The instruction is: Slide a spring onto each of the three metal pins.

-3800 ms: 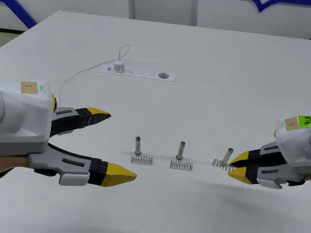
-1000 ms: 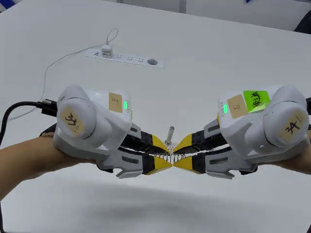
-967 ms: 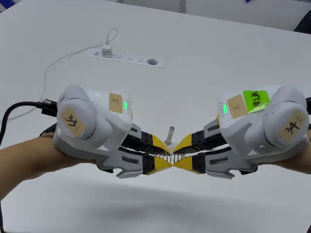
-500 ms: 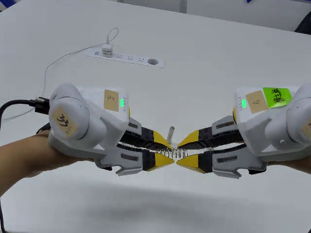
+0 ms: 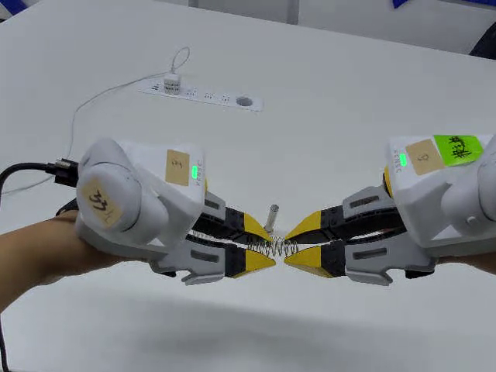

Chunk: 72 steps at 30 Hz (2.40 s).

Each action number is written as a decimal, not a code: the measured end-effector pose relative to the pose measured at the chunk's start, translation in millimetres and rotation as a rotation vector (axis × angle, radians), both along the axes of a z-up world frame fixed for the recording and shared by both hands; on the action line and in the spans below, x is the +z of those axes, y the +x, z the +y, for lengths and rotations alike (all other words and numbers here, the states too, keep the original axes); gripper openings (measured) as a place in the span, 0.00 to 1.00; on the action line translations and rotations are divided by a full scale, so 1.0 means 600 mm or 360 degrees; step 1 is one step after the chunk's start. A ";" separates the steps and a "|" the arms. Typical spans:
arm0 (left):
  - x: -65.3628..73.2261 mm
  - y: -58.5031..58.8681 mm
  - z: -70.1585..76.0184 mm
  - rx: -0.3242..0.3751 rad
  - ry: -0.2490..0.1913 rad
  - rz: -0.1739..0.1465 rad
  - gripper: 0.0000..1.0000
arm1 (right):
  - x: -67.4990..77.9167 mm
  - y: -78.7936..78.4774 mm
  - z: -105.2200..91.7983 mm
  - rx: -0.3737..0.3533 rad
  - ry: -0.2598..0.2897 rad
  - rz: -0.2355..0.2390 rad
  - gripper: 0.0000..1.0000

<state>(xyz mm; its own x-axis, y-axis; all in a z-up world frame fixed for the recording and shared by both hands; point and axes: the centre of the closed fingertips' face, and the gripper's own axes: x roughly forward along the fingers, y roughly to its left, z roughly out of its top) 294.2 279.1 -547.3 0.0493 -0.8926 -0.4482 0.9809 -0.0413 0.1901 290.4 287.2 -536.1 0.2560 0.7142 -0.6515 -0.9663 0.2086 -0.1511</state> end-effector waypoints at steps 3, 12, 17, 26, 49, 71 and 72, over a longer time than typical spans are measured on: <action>0.002 0.001 0.002 0.0004 0.0001 -0.0006 0.10 | 0.007 0.000 0.005 0.0002 0.0032 0.0007 0.10; 0.007 0.006 0.002 0.0031 -0.0015 -0.0023 0.10 | 0.033 0.005 0.020 -0.0017 0.0193 0.0027 0.11; 0.010 0.010 -0.001 0.0056 -0.0037 -0.0004 0.10 | 0.046 0.008 0.028 -0.0058 0.0286 0.0040 0.11; 0.011 0.008 -0.001 0.0074 -0.0046 0.0023 0.10 | 0.052 0.007 0.037 -0.0085 0.0349 0.0045 0.11; 0.021 0.020 0.001 0.0172 -0.0169 0.0146 0.11 | 0.072 0.025 0.057 -0.0232 0.0449 0.0061 0.09; 0.006 0.051 0.031 0.0333 -0.0175 0.0143 0.29 | 0.078 0.049 0.036 -0.0316 0.0441 0.0040 0.09; 0.007 0.053 0.033 0.0343 -0.0176 0.0146 0.30 | 0.078 0.050 0.033 -0.0320 0.0435 0.0033 0.09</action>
<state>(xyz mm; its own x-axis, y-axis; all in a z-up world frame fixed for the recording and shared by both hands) 325.9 298.9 -543.2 0.2075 -0.9097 -0.3598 0.9781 0.1869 0.0916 320.5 307.1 -489.4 0.3983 0.7997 -0.4493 -0.9039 0.4255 -0.0438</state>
